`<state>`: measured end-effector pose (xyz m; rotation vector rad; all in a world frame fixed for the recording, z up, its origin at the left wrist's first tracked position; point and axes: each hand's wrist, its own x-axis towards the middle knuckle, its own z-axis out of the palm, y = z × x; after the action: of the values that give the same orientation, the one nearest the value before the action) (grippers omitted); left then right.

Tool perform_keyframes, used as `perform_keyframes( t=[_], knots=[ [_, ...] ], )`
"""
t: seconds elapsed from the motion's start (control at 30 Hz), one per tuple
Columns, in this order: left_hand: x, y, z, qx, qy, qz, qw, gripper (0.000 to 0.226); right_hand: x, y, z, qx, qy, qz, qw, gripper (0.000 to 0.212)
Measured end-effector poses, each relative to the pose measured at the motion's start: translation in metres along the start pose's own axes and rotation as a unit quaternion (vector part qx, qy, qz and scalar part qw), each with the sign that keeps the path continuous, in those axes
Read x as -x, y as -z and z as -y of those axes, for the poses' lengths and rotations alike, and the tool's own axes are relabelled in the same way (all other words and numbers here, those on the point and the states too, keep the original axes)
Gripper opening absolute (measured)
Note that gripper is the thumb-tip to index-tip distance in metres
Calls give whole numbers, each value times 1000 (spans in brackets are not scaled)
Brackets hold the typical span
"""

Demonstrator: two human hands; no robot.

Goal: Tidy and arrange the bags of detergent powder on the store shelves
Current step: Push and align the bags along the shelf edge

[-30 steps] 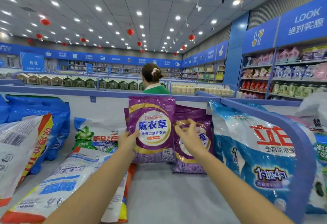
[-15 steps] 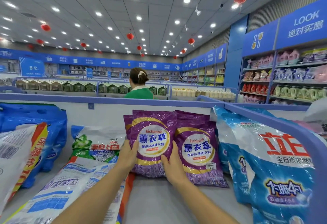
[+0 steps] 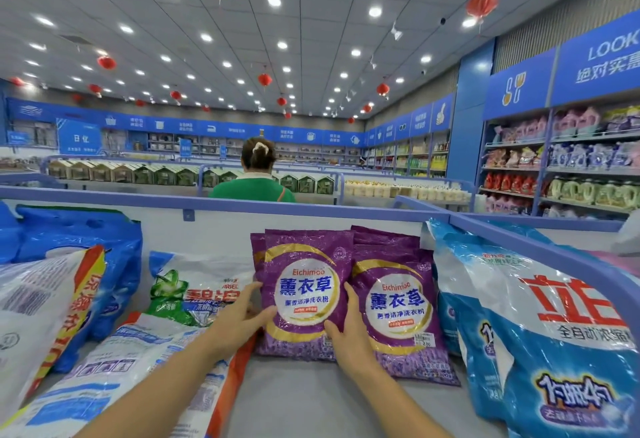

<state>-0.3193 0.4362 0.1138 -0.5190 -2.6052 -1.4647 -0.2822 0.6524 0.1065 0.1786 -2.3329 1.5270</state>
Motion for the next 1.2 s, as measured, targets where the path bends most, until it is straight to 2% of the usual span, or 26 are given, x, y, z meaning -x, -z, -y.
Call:
perform_keyframes(
  t=[0.07,0.17,0.3,0.43,0.5,0.57,0.63,0.7,0.77,0.83,0.87,0.9,1.0,1.03,1.1,1.2],
  knots=[
    [0,-7,-5,-76,-4,16,997,78,-1,-5,-3,31,15,2,999,72],
    [-2,-10,-5,-148,-18,-4,989,88,-3,-10,-5,52,47,12,997,73],
    [-6,-11,-9,-178,-48,-32,982,73,-16,-6,-7,71,85,2,994,71],
    [-4,-14,-16,-286,-49,-55,955,61,-18,-9,-8,127,100,-51,986,65],
    [-2,-9,-21,-284,-36,-106,952,61,-14,-9,2,140,131,-89,977,58],
    [6,7,-29,-209,-18,-149,966,56,-7,-7,23,144,180,-87,969,49],
    [22,34,-34,-174,-4,-152,973,45,6,-6,48,134,214,-4,968,37],
    [44,65,-33,-186,3,-129,974,33,29,-9,67,141,259,130,947,30],
    [70,93,-27,-180,10,-123,976,25,54,-19,79,188,341,236,890,43],
    [97,115,-23,-152,12,-142,978,18,76,-33,85,238,421,304,821,61],
    [110,123,-23,-143,11,-157,977,15,84,-39,85,255,423,331,804,66],
    [121,130,-21,-140,14,-175,975,12,87,-42,85,259,399,354,805,69],
    [148,141,-12,-168,52,-173,969,18,76,-43,85,207,197,364,887,64],
    [154,142,-7,-194,74,-148,967,24,73,-44,86,206,147,363,897,57],
    [164,141,-1,-254,112,-93,956,37,75,-49,85,214,115,351,904,44],
    [176,138,2,-338,148,-52,928,47,91,-59,97,231,141,359,893,61]
  ],
)
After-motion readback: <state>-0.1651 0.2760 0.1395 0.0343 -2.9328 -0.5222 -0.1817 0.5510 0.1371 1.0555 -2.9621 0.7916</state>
